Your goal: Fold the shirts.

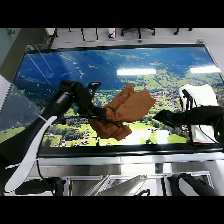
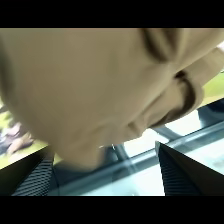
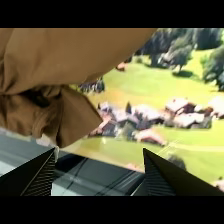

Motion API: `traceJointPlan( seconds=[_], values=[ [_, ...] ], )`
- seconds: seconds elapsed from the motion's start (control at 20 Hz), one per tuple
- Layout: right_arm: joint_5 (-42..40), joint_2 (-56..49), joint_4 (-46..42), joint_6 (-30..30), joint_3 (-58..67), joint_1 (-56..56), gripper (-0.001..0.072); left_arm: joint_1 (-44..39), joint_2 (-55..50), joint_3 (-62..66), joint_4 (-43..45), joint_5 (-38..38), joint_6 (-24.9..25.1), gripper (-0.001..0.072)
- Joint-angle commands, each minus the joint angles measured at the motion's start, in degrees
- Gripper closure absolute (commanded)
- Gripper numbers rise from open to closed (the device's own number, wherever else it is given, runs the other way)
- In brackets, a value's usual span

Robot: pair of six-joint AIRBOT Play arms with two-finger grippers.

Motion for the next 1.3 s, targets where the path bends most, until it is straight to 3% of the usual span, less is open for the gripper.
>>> traceJointPlan(
  seconds=[0.0,0.15,0.25,0.3,0.35,0.55,0.7,0.8,1.25],
  values=[
    [2.4,-10.93,0.37,-2.89,5.55,-1.4,0.0106,3.72,4.57,-0.92,-1.7,6.1,0.44,0.001],
    [3.19,-21.07,0.44,-2.89,10.84,-1.4,0.0108,1.84,11.96,-7.96,-1.6,4.46,-0.87,0.001],
    [3.43,-27.08,0.59,-2.86,15.13,-1.38,0.0136,-0.98,16.61,-15.45,-3.37,-0.66,-6.43,0.001],
    [4.02,-29.86,0.59,-2.86,17.53,-1.38,0.0216,-3.02,18.53,-19.19,-5.16,-5.31,-7.58,0.001],
    [4.28,-32.22,0.66,-2.84,19.82,-1.33,0.025,-5.6,20.26,-23.04,-7.04,-11.34,-9.14,0.001],
    [4.22,-39.65,1.14,-1.95,27.78,-1.33,0.0248,-15.78,21.09,-33.75,-9.38,-35.23,-17.38,0.001],
    [4.26,-42.27,1.25,-1.95,29.7,-1.33,0.0255,-19.98,16.35,-36.81,-12.13,-47.71,-20.28,0.001],
    [4.31,-43.65,1.27,-1.97,30.36,-1.33,0.0362,-20.92,12.22,-36.0,-12.09,-50.05,-20.55,0.001],
    [7.28,-45.24,2.56,-2.03,31.06,-0.57,0.0363,-15.43,6.1,-30.73,-7.15,-45.77,-19.98,0.001]
  ],
)
